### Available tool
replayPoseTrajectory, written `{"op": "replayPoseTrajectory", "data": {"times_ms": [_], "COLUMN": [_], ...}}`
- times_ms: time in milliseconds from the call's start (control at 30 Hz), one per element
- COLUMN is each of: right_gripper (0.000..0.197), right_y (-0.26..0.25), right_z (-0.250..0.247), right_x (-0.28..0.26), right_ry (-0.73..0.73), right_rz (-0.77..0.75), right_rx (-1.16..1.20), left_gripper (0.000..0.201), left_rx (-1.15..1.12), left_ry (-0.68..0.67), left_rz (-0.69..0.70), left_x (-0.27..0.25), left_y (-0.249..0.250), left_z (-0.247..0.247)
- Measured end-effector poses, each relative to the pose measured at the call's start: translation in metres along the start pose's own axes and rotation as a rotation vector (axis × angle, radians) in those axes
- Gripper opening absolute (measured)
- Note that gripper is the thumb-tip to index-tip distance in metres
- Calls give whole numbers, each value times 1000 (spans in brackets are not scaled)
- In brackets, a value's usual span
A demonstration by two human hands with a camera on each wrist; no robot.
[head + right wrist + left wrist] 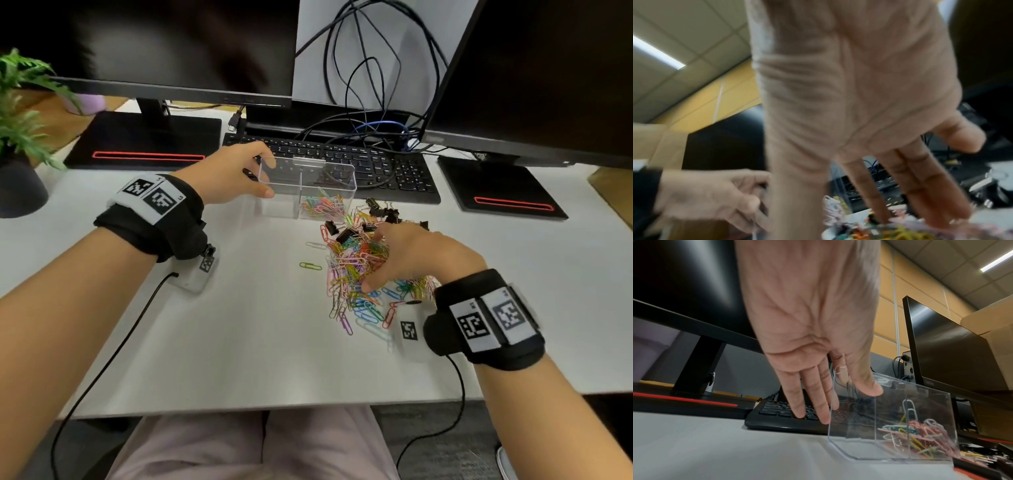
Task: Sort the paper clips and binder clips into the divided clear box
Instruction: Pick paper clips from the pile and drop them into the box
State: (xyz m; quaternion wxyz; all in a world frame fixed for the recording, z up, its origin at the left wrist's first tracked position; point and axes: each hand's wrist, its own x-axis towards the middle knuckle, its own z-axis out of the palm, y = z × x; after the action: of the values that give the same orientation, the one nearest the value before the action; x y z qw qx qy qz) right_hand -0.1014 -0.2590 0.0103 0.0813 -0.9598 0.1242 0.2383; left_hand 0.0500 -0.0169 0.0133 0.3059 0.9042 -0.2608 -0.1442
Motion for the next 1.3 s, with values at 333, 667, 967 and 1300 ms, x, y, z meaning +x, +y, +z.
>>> {"op": "replayPoseTrajectory", "data": {"times_ms": [333,667,967,1300], "right_gripper": [42,17,17,4], "right_y": [4,15,7,4], "right_z": [-2,-13,-19,-25], "right_x": [20,38,38,28], "right_ry": [160,228,360,514], "right_rz": [-115,-210,-210,-191], "right_rx": [58,204,433,630], "left_gripper": [38,39,41,44], "left_rx": [-14,-13,-190,-610], "left_ry": [1,-42,-21,57], "left_rz": [-10,-26,-20,73], "left_x": [5,13,8,3], "left_y": [-5,-10,-10,-31], "left_z": [1,-4,0,20]}}
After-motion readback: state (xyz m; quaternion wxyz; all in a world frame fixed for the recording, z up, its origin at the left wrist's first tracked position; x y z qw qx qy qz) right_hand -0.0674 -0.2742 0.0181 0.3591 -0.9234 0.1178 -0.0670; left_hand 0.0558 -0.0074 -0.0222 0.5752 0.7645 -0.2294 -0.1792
